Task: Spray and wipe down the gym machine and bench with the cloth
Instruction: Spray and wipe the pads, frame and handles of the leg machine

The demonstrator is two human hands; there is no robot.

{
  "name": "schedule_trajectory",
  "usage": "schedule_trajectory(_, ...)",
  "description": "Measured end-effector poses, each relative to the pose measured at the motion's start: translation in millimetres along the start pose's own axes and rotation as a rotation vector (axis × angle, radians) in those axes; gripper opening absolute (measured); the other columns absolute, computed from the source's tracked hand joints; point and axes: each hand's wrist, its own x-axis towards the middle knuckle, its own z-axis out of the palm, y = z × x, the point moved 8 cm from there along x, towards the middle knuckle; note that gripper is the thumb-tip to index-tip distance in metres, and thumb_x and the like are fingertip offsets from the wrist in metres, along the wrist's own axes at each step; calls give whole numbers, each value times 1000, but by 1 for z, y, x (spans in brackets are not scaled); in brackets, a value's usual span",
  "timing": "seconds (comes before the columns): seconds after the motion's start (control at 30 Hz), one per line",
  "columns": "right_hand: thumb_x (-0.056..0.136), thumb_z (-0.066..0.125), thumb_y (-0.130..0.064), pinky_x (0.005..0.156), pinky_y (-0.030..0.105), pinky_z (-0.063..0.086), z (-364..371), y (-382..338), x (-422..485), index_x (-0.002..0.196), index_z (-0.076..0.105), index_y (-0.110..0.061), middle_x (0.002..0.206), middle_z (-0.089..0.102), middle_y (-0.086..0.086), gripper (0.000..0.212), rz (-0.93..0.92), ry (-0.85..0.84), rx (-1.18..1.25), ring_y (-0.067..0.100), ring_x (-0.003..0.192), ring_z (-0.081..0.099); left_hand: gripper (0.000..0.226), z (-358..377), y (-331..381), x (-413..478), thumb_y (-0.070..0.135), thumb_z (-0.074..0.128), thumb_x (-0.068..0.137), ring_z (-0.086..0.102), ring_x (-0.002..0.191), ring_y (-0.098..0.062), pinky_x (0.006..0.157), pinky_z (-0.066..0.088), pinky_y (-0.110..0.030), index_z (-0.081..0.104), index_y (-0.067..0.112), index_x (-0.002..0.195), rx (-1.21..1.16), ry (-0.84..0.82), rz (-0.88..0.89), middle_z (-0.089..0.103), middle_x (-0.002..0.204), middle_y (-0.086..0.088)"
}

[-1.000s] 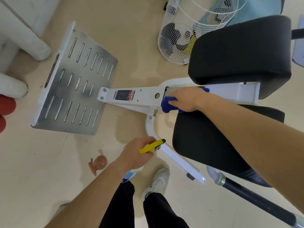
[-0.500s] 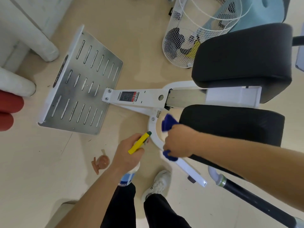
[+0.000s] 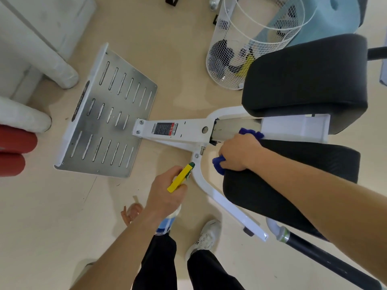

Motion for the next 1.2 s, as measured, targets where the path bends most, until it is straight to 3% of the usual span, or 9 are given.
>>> schedule_trajectory(0.13,98,41,-47,87,44,43,4,-9,-7,92,62,-29,97,60,-3,28,-83,34,-108,23,97,54,28,-3,15,6,17,50,74,53,66,-36,61,54,-50,69,23,93,-14,70,-4,66,80,-14)
schedule_trajectory(0.27,99,41,-46,97,50,35,16,-46,-17,101,65,-27,101,65,-2,31,-202,38,-260,26,103,56,23,-6,40,14,21,52,77,56,68,-36,66,56,-58,70,21,90,-27,108,18,67,79,-11)
schedule_trajectory(0.5,95,57,-43,112,50,26,66,-97,-66,113,70,-27,122,62,-3,27,-370,34,-394,29,121,49,29,1,82,20,16,53,74,57,64,-29,64,56,-58,71,27,95,34,70,113,65,74,-3)
schedule_trajectory(0.6,93,63,-35,112,50,28,60,-94,-95,118,68,-24,130,57,-2,28,-395,37,-398,28,128,43,29,6,95,16,17,53,74,56,62,-23,64,56,-57,70,25,95,50,56,125,65,71,2)
schedule_trajectory(0.77,91,67,-35,104,44,38,29,-70,-135,114,68,-22,121,60,0,26,-370,149,-283,25,117,50,27,21,129,18,18,53,76,58,64,-23,67,58,-56,70,20,96,90,35,150,63,71,4)
schedule_trajectory(0.87,97,54,-41,98,40,40,-3,5,-158,113,67,-25,113,63,-4,26,-164,360,-46,20,108,53,24,34,159,22,10,58,80,62,72,-25,69,58,-50,69,27,93,120,23,186,66,77,4)
schedule_trajectory(1.0,88,59,-49,95,31,38,-20,94,-202,100,71,-31,131,49,-8,24,24,585,361,13,118,44,27,57,202,38,7,62,87,63,81,-20,77,60,-52,67,32,95,158,-13,236,66,82,10)
schedule_trajectory(1.1,87,65,-24,86,26,46,-9,122,-226,89,75,-24,128,62,-12,10,11,751,1197,4,109,57,26,73,225,50,12,57,79,66,81,-20,73,60,-54,72,28,94,156,-14,269,69,82,8)
schedule_trajectory(1.2,93,54,-16,60,26,52,11,145,-244,79,78,-21,79,74,2,28,-54,983,2102,15,68,66,24,90,241,56,9,60,86,66,79,-15,72,60,-47,73,28,93,171,-12,292,70,80,10)
